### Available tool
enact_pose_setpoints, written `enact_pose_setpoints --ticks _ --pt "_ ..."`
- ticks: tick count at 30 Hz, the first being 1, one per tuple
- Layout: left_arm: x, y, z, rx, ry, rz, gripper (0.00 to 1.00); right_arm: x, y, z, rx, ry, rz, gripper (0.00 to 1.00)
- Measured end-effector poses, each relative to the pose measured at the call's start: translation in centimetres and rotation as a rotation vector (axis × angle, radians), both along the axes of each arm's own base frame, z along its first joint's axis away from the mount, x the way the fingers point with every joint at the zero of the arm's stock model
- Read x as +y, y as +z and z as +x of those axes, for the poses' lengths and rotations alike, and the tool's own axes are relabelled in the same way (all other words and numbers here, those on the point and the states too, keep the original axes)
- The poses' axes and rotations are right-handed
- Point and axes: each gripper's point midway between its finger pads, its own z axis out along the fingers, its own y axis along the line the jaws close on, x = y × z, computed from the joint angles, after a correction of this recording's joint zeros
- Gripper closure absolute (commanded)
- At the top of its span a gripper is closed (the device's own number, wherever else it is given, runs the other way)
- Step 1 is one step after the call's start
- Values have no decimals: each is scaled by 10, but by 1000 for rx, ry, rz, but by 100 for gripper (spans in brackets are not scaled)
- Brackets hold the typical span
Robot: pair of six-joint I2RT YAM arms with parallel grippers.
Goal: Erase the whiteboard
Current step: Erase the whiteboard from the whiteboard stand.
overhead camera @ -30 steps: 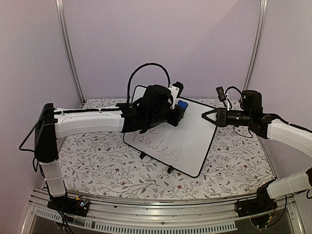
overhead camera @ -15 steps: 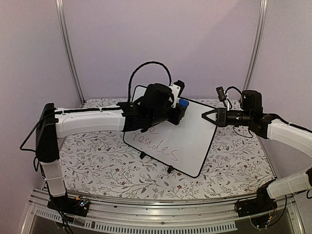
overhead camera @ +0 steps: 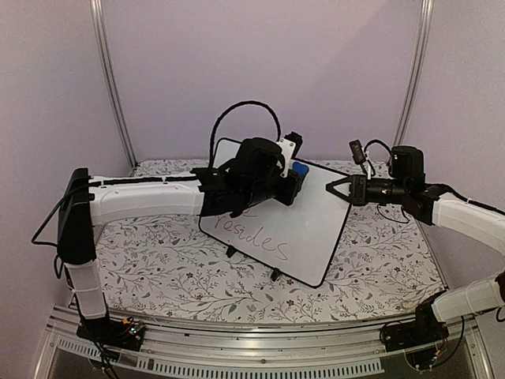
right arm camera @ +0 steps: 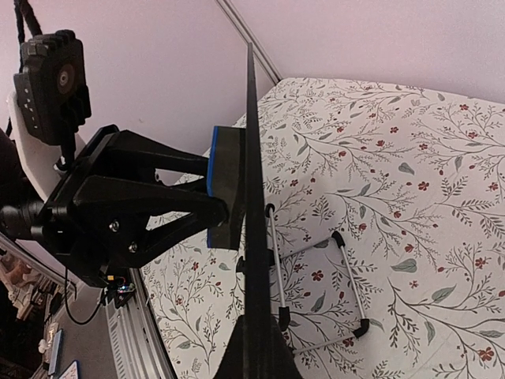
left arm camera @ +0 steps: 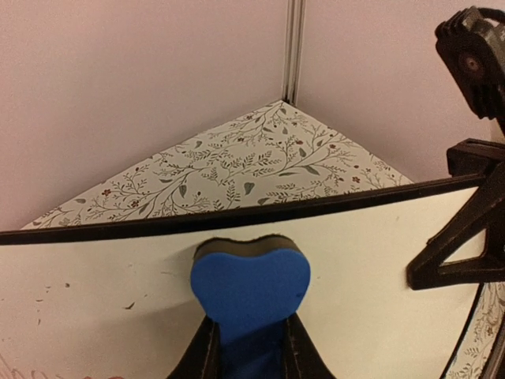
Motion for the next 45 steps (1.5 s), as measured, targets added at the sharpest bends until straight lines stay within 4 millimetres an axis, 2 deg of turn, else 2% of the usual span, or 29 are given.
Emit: enact_pose_setpoints --ticks 8,16,21,26,34,40,45 --pt "-7 0 -11 -3 -16 3 100 2 1 -1 -22 13 -3 100" --pt "5 -8 -5 -9 57 31 100 2 1 -1 -23 12 -4 100" --pt "21 -20 -1 6 80 42 100 2 1 -1 -16 6 -3 100" --pt "34 -23 6 27 80 32 100 1 1 0 -12 3 -2 100" --pt "38 -22 8 32 75 23 100 1 1 0 -11 2 -2 100" --pt "64 -28 20 45 121 34 100 2 1 -1 -13 5 -2 100" --pt "92 -22 34 44 177 30 100 4 3 -2 -29 15 -6 100"
